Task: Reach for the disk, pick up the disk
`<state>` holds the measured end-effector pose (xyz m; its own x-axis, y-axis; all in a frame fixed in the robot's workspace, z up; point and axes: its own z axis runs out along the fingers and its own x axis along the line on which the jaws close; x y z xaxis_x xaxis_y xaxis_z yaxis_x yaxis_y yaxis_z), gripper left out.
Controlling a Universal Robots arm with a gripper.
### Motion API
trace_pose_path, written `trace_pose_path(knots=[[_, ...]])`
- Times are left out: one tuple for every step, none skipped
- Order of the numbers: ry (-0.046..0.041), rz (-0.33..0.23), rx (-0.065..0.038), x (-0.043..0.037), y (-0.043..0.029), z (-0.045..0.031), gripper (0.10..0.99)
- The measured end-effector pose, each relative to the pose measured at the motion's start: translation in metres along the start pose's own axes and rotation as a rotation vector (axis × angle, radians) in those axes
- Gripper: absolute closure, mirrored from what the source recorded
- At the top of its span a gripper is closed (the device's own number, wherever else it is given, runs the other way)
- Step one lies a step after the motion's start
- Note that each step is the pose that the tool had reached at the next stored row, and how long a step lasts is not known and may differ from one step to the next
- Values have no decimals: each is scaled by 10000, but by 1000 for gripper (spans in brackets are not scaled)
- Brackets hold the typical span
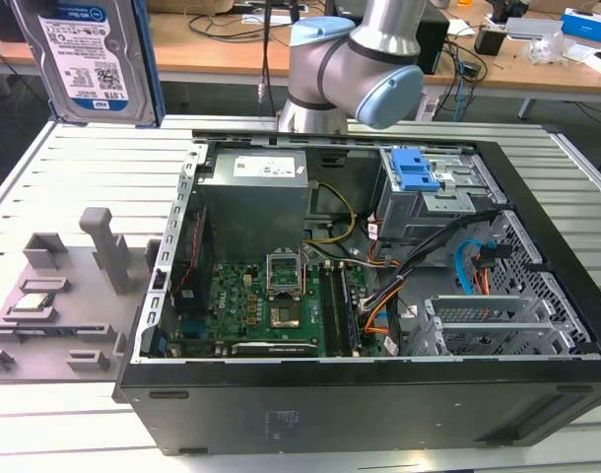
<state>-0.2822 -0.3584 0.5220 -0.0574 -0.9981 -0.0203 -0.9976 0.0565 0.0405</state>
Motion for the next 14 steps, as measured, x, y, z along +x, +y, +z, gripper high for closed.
trace_pose_path(knots=[[2,1,0,-1,-18,5,718],[3,1,0,-2,-41,11,718],[5,1,1,-3,-61,16,718],[7,1,1,-4,-82,21,718],[8,1,1,-5,-100,25,718],[12,1,0,-7,-130,34,718],[12,1,1,-7,-146,41,718],[13,1,0,-8,-161,47,718],[13,1,1,-9,-184,58,718],[14,1,2,-10,-209,68,718],[16,1,1,-12,-235,78,718],[18,2,1,-13,-268,91,718],[20,1,1,-15,-296,100,718],[21,1,1,-16,-313,107,718]])
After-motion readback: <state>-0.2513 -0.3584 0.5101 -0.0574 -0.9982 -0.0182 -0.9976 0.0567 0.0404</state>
